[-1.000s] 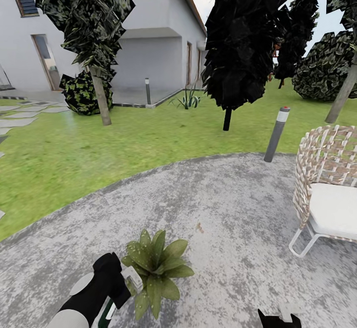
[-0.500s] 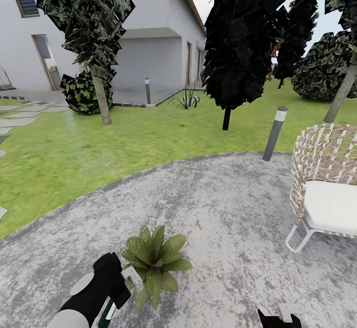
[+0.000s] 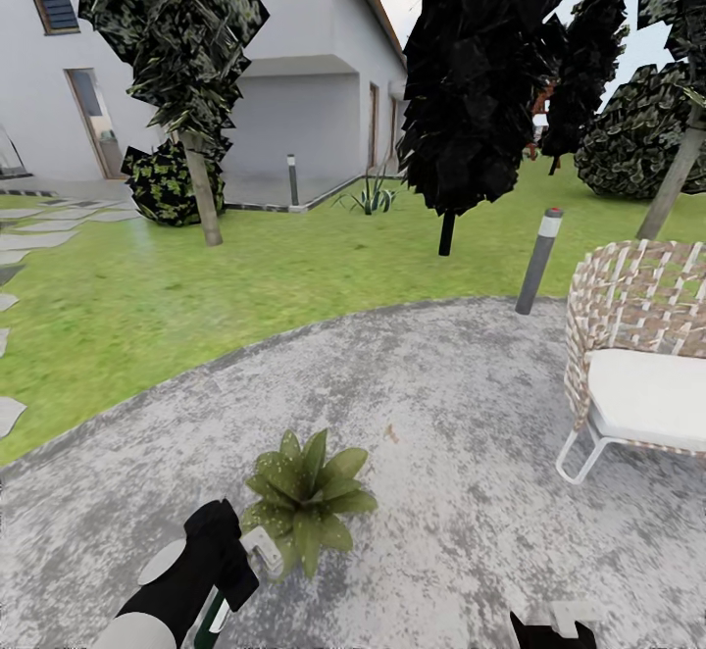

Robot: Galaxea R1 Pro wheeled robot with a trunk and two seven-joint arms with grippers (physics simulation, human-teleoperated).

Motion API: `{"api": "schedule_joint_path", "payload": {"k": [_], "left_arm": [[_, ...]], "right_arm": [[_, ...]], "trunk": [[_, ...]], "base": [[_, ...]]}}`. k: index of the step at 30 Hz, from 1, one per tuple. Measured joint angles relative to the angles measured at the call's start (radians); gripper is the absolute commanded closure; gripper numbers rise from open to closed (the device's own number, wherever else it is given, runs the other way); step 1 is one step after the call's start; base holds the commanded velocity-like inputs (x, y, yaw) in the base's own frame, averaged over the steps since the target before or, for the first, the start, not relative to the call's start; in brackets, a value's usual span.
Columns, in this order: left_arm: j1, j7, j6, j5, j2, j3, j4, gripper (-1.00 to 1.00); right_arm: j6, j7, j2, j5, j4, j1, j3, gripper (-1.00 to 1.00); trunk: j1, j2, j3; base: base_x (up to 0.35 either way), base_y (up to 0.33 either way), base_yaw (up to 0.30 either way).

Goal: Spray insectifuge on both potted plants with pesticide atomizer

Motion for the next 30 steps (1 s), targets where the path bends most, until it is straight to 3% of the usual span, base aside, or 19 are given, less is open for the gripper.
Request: {"api": "schedule_joint_path", "payload": {"k": [7,10,15,18,23,30], "left_arm": [[0.000,-0.001,-0.001,0.001,-0.005,-0.001,0.000,1.00],[-0.003,-0.002,-0.004,0.023,-0.024,-0.007,-0.001,1.00],[-0.059,-0.011,-0.012,0.025,-0.037,-0.015,0.001,1.00],[-0.083,-0.028,-0.006,0.020,-0.036,-0.057,0.002,1.00],[-0.079,-0.127,-0.014,0.013,-0.012,-0.087,0.002,1.00],[-0.065,-0.141,-0.059,0.012,0.057,-0.088,0.016,1.00]], "right_arm": [[0.000,0.000,0.000,0.000,0.000,0.000,0.000,-1.00],[0.000,0.000,0.000,0.000,0.000,0.000,0.000,-1.00],[0.000,0.000,0.001,0.000,0.001,0.000,0.000,-1.00],[0.000,0.000,0.001,0.000,0.001,0.000,0.000,-1.00],[0.000,0.000,0.001,0.000,0.001,0.000,0.000,-1.00],[0.000,0.000,0.002,0.000,0.001,-0.001,0.000,-1.00]], "trunk": [[0.000,0.000,0.000],[0.000,0.000,0.000],[0.000,0.000,0.000],[0.000,0.000,0.000],[0.000,0.000,0.000],[0.000,0.000,0.000]], "base": [[-0.007,0.000,0.000],[0.000,0.000,0.000],[0.000,0.000,0.000],[0.000,0.000,0.000],[0.000,0.000,0.000],[0.000,0.000,0.000]]}}
